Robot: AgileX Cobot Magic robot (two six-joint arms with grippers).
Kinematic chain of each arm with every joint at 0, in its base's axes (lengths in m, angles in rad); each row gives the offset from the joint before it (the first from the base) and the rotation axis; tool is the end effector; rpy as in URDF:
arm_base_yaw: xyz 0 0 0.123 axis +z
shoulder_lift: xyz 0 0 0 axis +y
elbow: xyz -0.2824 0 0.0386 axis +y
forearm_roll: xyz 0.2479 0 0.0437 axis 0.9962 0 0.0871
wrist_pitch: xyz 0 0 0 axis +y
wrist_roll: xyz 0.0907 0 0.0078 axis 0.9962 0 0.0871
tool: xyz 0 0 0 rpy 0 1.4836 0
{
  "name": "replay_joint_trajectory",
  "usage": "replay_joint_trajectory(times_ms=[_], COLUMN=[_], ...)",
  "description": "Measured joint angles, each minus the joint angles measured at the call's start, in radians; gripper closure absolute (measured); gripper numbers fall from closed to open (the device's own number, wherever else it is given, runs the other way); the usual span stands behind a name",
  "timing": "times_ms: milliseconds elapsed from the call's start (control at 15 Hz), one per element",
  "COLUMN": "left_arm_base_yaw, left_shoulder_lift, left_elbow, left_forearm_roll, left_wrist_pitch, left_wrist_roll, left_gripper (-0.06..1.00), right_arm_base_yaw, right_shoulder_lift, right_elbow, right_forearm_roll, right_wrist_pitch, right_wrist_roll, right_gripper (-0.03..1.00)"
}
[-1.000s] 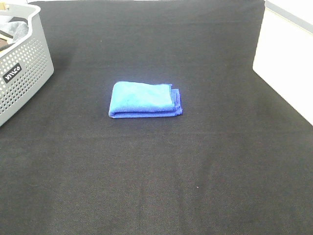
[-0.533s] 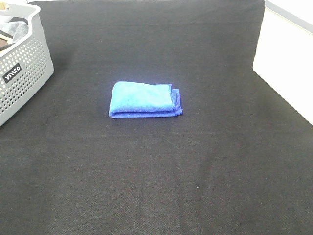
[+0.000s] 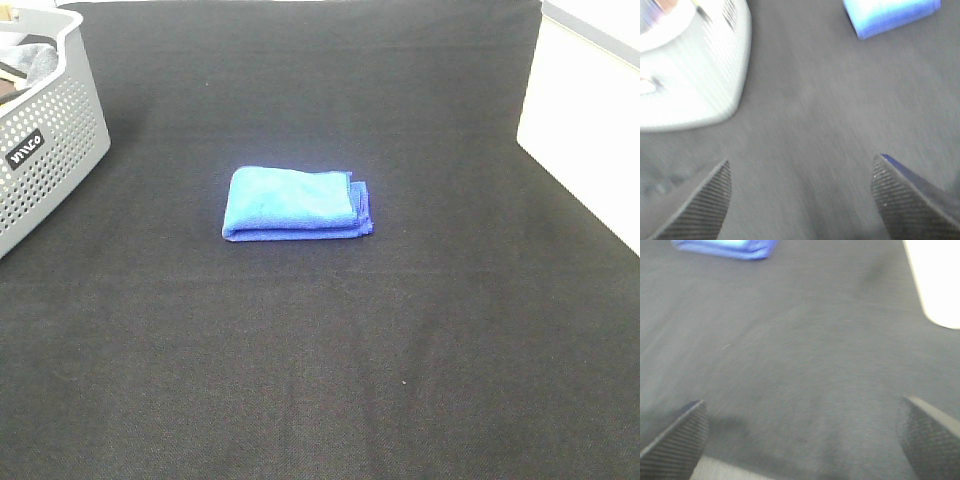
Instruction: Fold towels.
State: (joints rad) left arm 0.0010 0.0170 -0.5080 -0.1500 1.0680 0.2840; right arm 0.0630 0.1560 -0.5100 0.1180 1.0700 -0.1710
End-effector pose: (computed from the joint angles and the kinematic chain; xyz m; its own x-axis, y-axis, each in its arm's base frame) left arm -0.0039 -0.0119 0.2796 -0.4318 0.2075 -0.8778 0.2101 0.9696 0.1259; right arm 0.0171 0.0105 0.2788 -0.5642 -0.1491 -0.8121 -0.2118 0.9768 -0.0322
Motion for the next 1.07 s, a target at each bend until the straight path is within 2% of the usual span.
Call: replay_joint_trajectory(times_ms=[267, 1067], left_arm_base_yaw=[0.000, 0.000], left_shoulder_lift=[-0.022, -0.022], left_elbow=[0.000, 0.000], left_forearm_roll=[0.000, 0.001], left_wrist_pitch=[0.000, 0.000], left_wrist_roll=[0.000, 0.001], left_gripper=[0.20, 0.20], right_arm_base_yaw=[-0.038, -0.038], right_shoulder_lift=[-0.152, -0.159], right_elbow=[0.000, 0.002], right_forearm_roll=[0.015, 0.025], right_wrist_pitch=[0.000, 0.001], right_wrist_roll=[0.000, 0.000], right_gripper=[0.01, 0.01])
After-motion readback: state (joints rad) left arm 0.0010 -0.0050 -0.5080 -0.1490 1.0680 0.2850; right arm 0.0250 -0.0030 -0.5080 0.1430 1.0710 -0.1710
